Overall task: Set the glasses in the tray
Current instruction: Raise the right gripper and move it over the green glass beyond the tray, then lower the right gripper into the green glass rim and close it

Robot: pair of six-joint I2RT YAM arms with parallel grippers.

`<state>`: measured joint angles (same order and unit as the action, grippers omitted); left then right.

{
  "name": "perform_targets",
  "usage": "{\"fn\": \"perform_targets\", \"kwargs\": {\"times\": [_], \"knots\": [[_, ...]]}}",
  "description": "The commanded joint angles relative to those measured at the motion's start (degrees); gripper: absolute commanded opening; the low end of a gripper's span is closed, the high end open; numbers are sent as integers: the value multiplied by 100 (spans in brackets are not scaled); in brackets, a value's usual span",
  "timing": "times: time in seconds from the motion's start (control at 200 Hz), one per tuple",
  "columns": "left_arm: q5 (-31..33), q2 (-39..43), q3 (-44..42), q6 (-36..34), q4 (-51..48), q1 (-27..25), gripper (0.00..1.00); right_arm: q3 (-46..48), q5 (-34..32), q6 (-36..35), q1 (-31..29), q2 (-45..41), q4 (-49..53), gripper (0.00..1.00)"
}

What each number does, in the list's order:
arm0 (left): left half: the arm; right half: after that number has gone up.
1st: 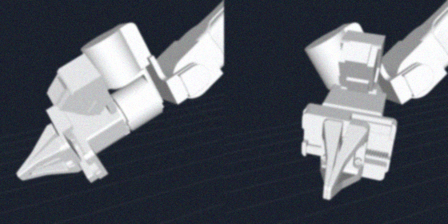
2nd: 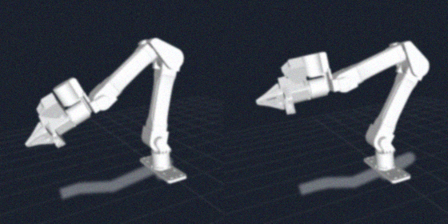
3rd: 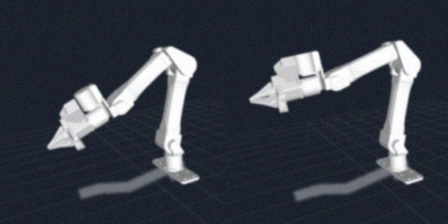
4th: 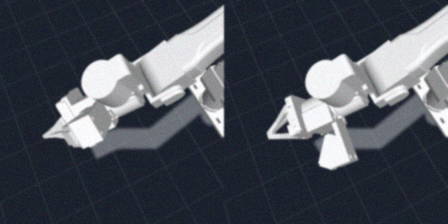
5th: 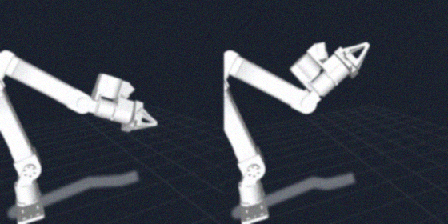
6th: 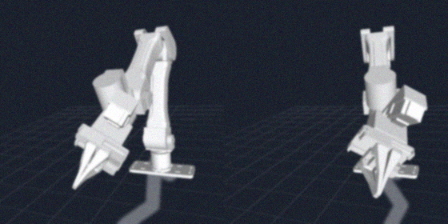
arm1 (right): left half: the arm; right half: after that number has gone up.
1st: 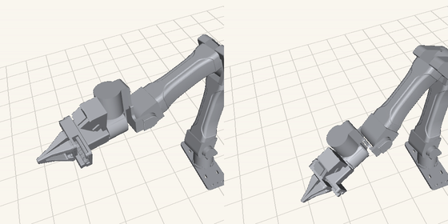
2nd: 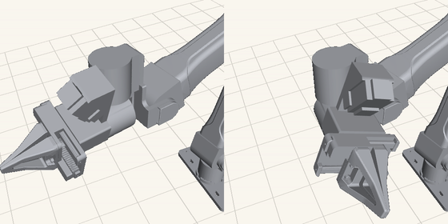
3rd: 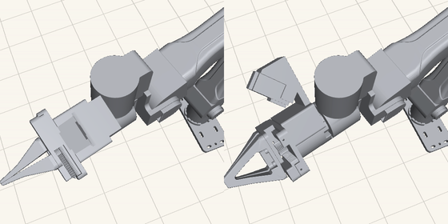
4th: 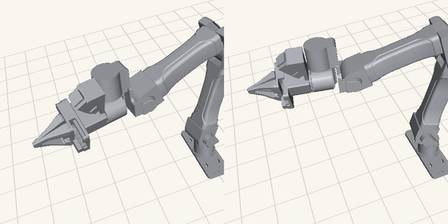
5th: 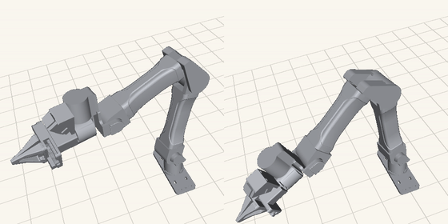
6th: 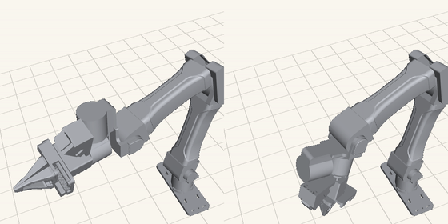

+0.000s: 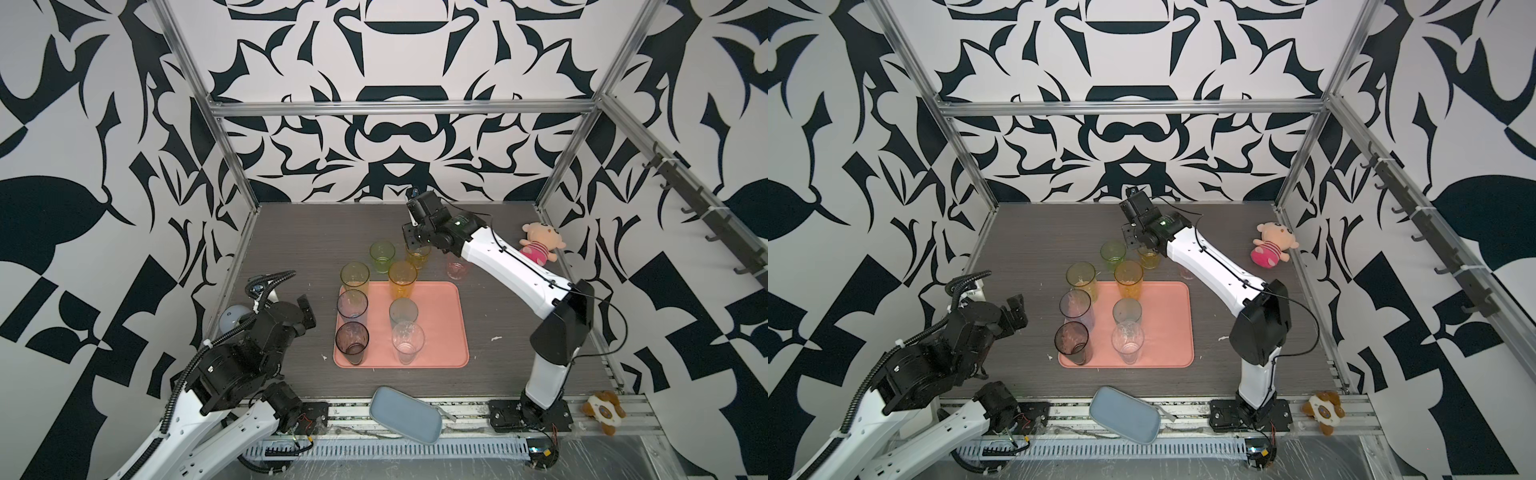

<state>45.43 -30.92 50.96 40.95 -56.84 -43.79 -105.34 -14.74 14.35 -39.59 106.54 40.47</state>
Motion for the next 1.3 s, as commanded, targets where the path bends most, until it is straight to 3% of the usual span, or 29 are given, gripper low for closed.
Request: {"fn": "perform_targets", "kwargs": {"times": [0.0, 0.485, 1.29], "knots": [[22, 115, -88, 89, -34, -15, 100, -419, 308, 149, 72, 148, -17, 49], [-25, 126, -103, 63, -6, -33, 99, -1543, 639, 204, 97, 1477, 386, 51], [-8, 100, -112, 71, -15, -51, 99, -2247, 973, 300, 171, 2353, 629, 49]]}}
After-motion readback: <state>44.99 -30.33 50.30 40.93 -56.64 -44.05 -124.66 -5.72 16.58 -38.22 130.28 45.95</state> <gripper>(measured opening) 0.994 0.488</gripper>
